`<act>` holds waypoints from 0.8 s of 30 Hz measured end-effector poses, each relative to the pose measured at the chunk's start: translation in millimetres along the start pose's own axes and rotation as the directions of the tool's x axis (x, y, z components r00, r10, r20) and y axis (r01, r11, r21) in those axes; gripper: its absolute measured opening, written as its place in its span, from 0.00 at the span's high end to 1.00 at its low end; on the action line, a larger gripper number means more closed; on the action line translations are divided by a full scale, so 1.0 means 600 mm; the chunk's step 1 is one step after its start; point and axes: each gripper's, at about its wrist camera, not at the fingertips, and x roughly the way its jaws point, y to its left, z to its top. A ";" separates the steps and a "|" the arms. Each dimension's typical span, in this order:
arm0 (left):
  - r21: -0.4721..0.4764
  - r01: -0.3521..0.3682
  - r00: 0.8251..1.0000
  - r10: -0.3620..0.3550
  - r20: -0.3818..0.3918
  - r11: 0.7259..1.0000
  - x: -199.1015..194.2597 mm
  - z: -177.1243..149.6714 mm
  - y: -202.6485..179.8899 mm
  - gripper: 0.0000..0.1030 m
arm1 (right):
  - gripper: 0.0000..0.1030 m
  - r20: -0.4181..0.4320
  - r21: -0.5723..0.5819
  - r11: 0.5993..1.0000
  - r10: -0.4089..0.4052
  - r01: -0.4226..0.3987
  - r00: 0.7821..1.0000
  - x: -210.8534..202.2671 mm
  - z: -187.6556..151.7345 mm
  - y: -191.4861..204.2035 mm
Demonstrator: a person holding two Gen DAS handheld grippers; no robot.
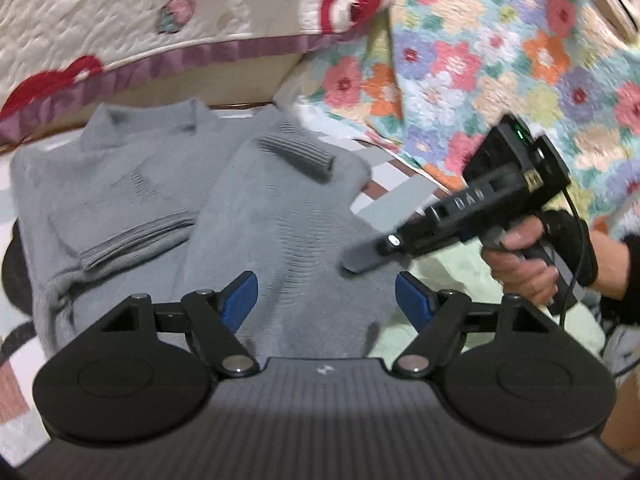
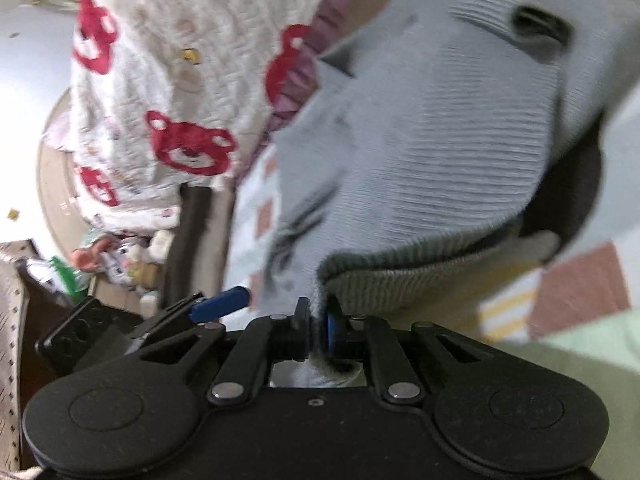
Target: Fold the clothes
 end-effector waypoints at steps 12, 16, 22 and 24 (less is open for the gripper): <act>-0.026 -0.173 0.981 0.170 -0.090 0.985 0.076 -0.008 0.005 0.73 | 0.90 0.058 -0.134 0.986 0.112 -0.104 0.992 -0.005 0.032 0.060; -0.134 -0.234 0.971 0.224 -0.087 0.963 0.048 -0.004 0.039 0.92 | 0.87 0.032 -0.229 0.973 0.025 -0.017 0.999 -0.012 0.041 0.062; -0.285 -0.333 0.934 0.357 0.035 0.899 -0.021 0.004 0.106 0.92 | 0.83 0.142 -0.387 0.879 -0.240 0.277 0.960 -0.061 0.061 0.036; -0.337 -0.385 0.901 0.430 0.065 0.859 -0.019 0.017 0.130 0.93 | 0.61 0.214 -0.446 0.785 -0.372 0.430 0.903 -0.071 0.070 0.025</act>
